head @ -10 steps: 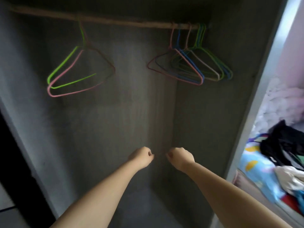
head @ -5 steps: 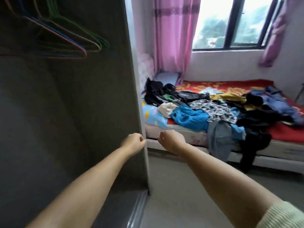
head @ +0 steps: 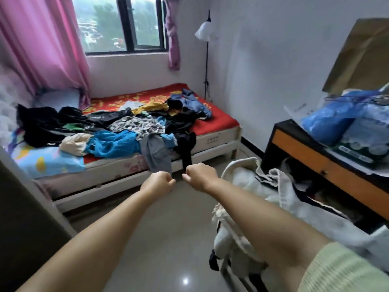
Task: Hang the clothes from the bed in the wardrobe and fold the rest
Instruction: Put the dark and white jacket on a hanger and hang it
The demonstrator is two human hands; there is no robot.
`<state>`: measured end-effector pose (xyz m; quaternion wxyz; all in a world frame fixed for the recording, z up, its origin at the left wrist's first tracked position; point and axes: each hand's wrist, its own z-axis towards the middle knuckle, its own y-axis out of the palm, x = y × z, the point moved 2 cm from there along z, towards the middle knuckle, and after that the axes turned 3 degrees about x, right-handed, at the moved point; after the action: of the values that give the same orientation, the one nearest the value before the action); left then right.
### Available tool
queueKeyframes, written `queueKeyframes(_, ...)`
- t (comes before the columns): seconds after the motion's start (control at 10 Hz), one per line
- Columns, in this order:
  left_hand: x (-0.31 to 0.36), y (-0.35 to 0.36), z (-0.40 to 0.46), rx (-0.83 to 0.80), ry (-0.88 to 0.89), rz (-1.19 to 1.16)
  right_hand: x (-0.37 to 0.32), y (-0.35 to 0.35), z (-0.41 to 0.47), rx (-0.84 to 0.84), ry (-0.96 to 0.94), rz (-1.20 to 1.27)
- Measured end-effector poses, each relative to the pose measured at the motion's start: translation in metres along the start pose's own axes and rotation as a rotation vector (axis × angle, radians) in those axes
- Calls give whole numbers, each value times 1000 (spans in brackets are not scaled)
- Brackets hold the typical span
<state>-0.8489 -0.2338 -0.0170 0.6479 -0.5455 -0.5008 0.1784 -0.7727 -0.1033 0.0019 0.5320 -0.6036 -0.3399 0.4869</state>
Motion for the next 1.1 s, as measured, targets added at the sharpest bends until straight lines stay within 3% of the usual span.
queueKeyframes(0.3,155,71,-15,-53,211,-99,134,-73,-85,240,183,81)
queueKeyframes(0.5,206,74,-29,117,352,-83,215,-97,-132,343,439,153)
queueKeyframes(0.6,228,77,-25,220,431,-38,256,-87,-151,251,597,173)
queueKeyframes(0.7,246,85,-15,243,436,51,283,-68,-166,49,750,257)
queueKeyframes(0.9,266,97,15,-85,228,204,322,-29,-188,-333,956,422)
queueKeyframes(1.0,265,106,21,-144,144,197,330,-23,-187,-329,1007,648)
queueKeyframes(1.1,263,114,21,-75,137,292,323,-8,-177,-525,969,1316)
